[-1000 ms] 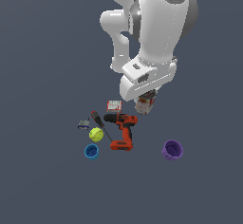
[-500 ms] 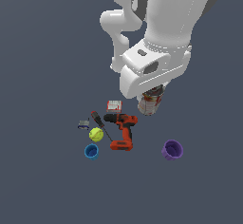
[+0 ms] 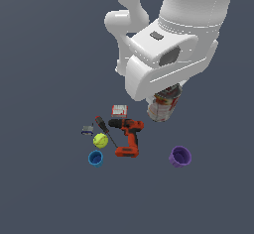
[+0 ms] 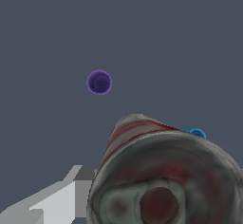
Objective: Pick up a designated object from a clutter of objects.
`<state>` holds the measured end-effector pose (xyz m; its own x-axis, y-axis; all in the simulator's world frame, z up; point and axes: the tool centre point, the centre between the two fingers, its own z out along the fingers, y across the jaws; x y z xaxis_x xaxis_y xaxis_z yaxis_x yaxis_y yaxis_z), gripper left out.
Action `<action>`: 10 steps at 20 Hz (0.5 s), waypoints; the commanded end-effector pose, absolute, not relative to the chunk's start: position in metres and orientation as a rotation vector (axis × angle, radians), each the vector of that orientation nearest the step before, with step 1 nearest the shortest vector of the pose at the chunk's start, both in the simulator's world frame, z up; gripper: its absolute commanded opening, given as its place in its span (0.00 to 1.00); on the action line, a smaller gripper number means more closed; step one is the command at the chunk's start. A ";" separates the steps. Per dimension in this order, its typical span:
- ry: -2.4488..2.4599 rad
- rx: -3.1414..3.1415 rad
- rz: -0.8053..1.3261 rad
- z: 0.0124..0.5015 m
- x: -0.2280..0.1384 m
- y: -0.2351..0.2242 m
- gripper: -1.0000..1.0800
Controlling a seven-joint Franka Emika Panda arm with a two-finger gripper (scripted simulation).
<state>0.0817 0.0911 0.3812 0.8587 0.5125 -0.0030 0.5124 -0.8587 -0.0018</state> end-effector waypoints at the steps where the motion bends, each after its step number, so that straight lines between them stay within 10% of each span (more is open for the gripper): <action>1: -0.835 -3.028 0.000 0.392 0.089 0.091 0.00; 10: -0.835 -3.029 0.000 0.409 0.102 0.092 0.00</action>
<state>0.0999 0.0921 0.4044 0.8586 0.5126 -0.0038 0.5126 -0.8586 -0.0017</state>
